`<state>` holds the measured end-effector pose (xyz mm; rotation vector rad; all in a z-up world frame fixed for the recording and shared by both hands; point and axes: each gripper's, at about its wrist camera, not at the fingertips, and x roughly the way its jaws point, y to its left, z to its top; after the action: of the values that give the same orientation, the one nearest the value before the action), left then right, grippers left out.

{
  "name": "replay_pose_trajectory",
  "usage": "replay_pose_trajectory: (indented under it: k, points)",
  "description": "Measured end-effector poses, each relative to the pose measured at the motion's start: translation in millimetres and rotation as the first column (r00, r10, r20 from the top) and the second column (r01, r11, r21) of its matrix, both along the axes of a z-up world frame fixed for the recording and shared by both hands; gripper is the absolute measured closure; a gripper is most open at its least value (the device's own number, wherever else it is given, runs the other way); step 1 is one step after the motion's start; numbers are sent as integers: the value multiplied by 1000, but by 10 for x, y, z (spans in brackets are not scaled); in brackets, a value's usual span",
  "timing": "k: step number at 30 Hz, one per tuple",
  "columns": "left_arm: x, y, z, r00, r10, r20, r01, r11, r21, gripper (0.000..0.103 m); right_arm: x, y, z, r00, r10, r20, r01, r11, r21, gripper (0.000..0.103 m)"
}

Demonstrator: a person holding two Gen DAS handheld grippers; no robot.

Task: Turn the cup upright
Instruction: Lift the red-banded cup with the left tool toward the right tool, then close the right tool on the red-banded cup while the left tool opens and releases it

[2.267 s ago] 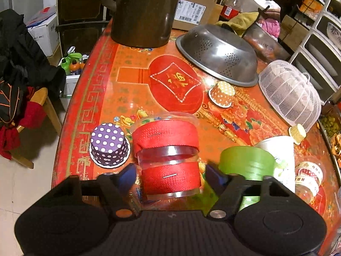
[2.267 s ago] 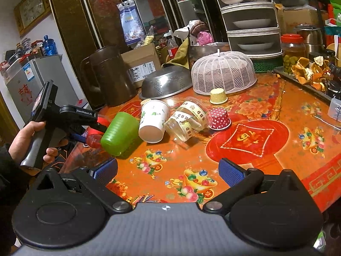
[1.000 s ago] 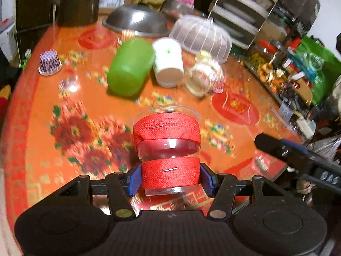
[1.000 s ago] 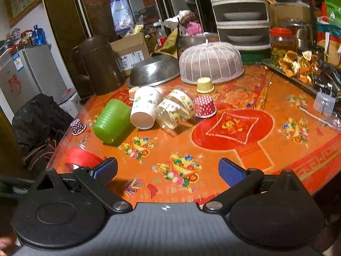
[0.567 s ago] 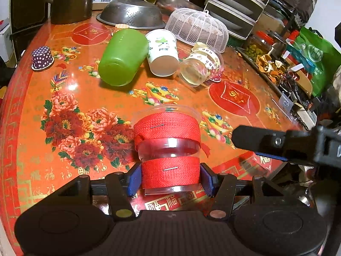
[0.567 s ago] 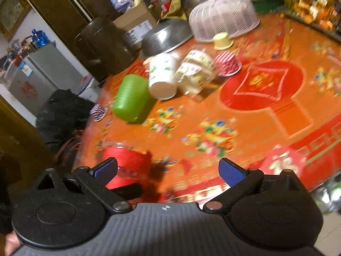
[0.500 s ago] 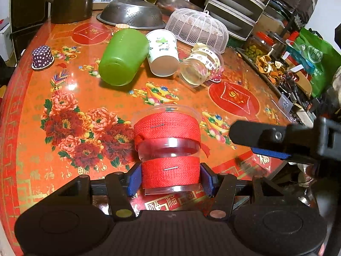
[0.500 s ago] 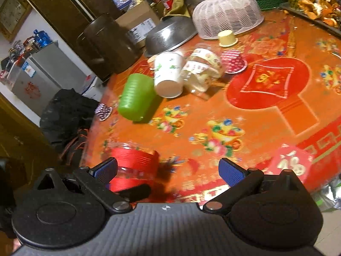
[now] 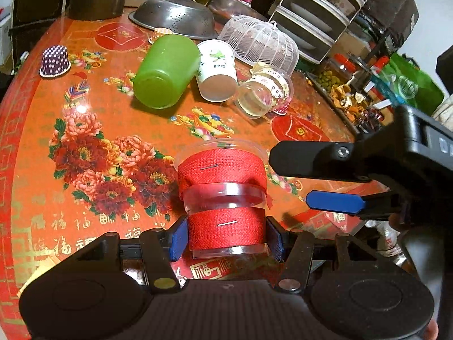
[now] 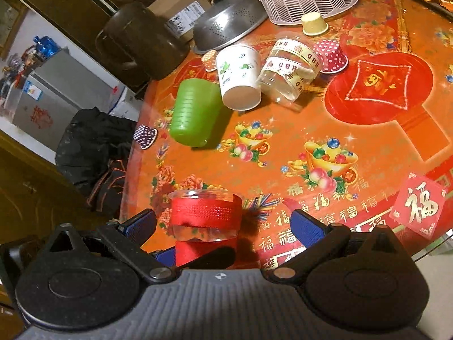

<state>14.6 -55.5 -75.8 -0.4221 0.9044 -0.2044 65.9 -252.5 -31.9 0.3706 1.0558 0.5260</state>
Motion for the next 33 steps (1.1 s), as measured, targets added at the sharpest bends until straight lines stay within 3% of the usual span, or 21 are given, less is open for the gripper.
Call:
replay_pose_trajectory:
  k: [7,13,21,26,33]
  points:
    - [5,51,-24,1000,-8,3,8,999,-38,43,54,212,-22,999,38,-33,-38,999,-24,2]
    - [-19,78,-44,1000,-17,7,18,998,-53,43,178,401,-109,994,88,-68,-93,993,-75,12]
    - [-41,173,-97,1000,-27,16,28,994,-103,43,231,449,-190,989,106,-101,-112,992,-57,18]
    - [-48,204,-121,999,-34,21,37,992,-124,43,260,437,-213,988,115,-108,-118,993,-26,30]
    - [-47,246,-137,999,-41,19,44,989,-143,43,321,463,-264,982,139,-127,-141,990,-2,33]
